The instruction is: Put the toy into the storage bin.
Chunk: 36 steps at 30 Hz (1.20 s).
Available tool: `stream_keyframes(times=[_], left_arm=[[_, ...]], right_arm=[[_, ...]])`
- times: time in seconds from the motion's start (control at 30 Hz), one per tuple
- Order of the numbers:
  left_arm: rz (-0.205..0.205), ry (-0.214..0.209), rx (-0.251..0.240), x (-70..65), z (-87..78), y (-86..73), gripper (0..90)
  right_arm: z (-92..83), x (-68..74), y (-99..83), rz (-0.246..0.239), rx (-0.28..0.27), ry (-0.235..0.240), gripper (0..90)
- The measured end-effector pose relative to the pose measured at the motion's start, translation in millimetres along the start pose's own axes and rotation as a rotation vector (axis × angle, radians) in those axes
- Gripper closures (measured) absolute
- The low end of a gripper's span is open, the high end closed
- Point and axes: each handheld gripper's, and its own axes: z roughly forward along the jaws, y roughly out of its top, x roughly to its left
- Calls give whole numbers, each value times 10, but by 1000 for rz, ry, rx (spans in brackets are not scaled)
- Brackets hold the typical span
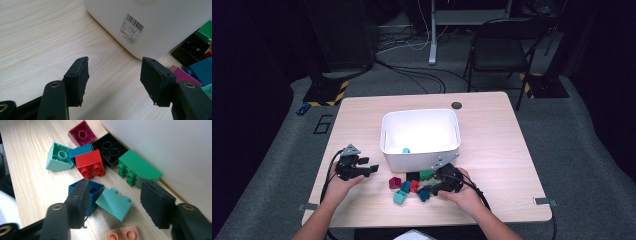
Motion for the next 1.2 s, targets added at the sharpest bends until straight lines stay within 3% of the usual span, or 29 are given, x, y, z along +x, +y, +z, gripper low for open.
stream_keyframes(times=[0.23, 0.5, 0.67, 0.9, 1.2], left_arm=[[-4, 1, 4, 10, 11, -11, 392], [-8, -2, 4, 14, 13, -12, 392], [-5, -1, 6, 15, 17, -11, 392], [-1, 1, 5, 16, 16, -11, 392], [-1, 3, 0, 14, 18, -12, 392]], right_arm=[[67, 16, -44, 19, 30, -2, 439], [-30, -103, -78, 74, 17, -46, 506], [-24, -126, -99, 88, 26, -37, 517], [-16, -94, -70, 47, 20, -59, 583], [-98, -62, 2, 29, 34, -37, 583]])
